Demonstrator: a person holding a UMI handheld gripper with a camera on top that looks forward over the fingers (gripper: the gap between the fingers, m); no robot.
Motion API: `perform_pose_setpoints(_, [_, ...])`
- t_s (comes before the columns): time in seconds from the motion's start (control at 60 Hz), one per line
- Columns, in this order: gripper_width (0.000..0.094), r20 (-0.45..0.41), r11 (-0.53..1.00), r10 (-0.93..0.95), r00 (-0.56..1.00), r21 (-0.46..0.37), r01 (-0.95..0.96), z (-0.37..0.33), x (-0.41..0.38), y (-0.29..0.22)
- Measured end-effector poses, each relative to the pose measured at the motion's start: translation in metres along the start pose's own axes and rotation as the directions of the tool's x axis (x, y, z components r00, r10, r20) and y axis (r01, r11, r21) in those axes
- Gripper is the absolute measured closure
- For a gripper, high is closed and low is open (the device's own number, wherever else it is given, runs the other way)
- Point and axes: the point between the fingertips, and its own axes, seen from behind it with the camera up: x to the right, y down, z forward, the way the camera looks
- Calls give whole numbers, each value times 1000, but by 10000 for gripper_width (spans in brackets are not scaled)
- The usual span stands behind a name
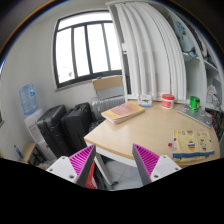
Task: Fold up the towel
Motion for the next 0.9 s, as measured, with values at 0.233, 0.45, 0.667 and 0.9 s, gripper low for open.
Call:
perform_pose_setpoints(0.233, [172, -219, 999, -42, 975, -4, 42, 19, 111, -8])
perform_pose_setpoints(0.45, [197, -448, 992, -111, 887, -105, 71, 49, 245, 20])
perform_pose_setpoints(0.667, [593, -346, 999, -29, 938, -50, 12, 65, 253, 28])
perform_pose_setpoints(0.9, [897, -362, 999, -40, 931, -24, 33, 63, 258, 27])
